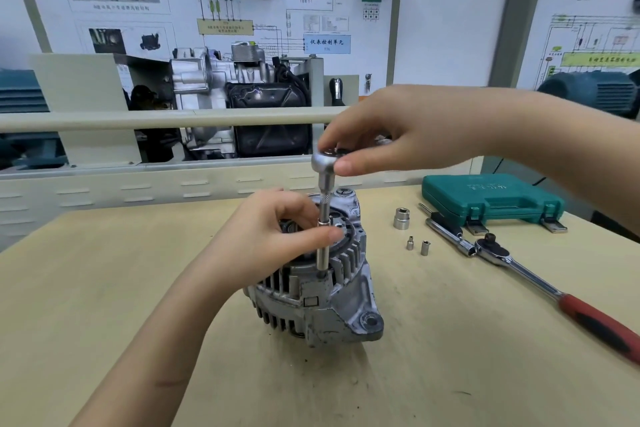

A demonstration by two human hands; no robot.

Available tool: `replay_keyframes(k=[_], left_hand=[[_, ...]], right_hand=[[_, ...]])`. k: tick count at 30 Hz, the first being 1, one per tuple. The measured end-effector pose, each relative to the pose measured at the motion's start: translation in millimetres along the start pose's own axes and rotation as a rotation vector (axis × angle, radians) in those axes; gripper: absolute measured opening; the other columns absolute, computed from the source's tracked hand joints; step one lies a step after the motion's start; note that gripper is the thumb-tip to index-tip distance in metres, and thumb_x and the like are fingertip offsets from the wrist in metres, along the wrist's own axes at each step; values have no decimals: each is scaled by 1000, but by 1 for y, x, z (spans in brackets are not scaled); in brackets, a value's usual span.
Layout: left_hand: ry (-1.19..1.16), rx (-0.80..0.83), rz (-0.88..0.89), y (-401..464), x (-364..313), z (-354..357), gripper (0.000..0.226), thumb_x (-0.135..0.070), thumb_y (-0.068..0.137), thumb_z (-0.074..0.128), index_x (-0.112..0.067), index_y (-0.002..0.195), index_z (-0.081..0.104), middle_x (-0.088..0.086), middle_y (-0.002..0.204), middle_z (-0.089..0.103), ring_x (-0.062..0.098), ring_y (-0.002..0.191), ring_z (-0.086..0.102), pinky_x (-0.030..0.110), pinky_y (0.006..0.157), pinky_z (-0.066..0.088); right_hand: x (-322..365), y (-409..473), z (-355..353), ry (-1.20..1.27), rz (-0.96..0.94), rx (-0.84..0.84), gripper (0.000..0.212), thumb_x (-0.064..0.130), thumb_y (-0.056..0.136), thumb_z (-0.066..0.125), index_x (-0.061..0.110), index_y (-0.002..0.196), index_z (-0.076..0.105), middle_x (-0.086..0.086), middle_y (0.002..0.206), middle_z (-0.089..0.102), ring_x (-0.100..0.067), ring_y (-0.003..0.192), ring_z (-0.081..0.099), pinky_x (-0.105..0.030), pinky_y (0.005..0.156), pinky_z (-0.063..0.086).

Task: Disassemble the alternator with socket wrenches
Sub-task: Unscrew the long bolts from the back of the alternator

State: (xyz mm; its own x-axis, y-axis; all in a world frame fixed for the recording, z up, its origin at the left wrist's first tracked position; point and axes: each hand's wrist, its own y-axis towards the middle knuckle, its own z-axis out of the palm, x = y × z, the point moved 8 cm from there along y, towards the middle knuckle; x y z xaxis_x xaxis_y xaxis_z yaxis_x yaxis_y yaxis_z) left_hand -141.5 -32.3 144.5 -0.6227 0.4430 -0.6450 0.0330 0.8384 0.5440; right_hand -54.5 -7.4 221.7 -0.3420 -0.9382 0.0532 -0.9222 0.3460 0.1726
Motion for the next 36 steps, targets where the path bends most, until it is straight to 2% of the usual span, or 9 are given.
replay_keyframes(k=[3,8,13,17,20,22,24,31,36], left_hand=[[-78,103,9,-1,-3,3,17,-41,64,65,-28,72,71,-14,74,70,-4,70,61,6,66,43],[-111,198,-14,-3,0,4,21,-36,69,63,-29,86,72,-16,88,71,-1,86,64,10,76,47],[-69,116,-21,-1,6,1,33,-45,61,65,-18,80,72,-4,85,72,7,80,66,18,75,50],[-73,80,-9,-1,5,3,24,-41,62,67,-18,70,67,-1,72,70,10,69,64,17,65,47],[-33,31,20,0,3,4,20,-42,63,67,-26,58,55,-12,56,59,-2,57,52,10,58,37],[-26,14,7,0,3,4,24,-46,61,66,-25,58,54,-13,55,57,-4,55,51,8,56,36],[-50,16,-17,0,5,2,27,-48,58,67,-23,60,59,-12,57,60,-3,57,53,8,57,38],[-80,175,-37,-2,4,11,30,-49,64,62,-27,81,72,-10,84,73,3,84,66,8,76,45],[94,94,-23,-1,3,6,50,-54,68,59,-5,75,70,3,76,71,14,78,64,16,106,16]], right_hand=[[1,2,-1,21,-36,17,32,40,86,52,27,113,62,14,99,65,3,87,57,-12,78,43],[1,6,-1,39,-84,61,26,34,88,54,30,113,61,26,95,61,12,87,55,-2,73,36],[0,6,0,19,-121,99,28,26,90,53,36,116,56,16,106,63,-1,96,55,-17,83,41],[-1,7,-1,30,-89,80,24,41,83,54,40,107,55,26,96,61,13,87,55,-3,75,38],[-5,8,-4,0,-32,27,47,62,67,51,26,94,63,15,72,65,3,68,58,-19,69,47],[-5,8,-2,-24,-5,28,46,64,66,52,24,87,62,12,64,65,-3,62,60,-33,68,53],[0,8,-1,-31,-21,24,44,59,69,49,23,88,63,12,62,64,-3,61,60,-34,67,52],[4,11,1,5,-77,87,22,32,87,55,34,109,58,21,90,62,8,83,56,-15,76,40],[1,10,-3,-39,-44,7,34,46,79,53,28,107,63,18,86,63,4,76,56,-18,71,44]])
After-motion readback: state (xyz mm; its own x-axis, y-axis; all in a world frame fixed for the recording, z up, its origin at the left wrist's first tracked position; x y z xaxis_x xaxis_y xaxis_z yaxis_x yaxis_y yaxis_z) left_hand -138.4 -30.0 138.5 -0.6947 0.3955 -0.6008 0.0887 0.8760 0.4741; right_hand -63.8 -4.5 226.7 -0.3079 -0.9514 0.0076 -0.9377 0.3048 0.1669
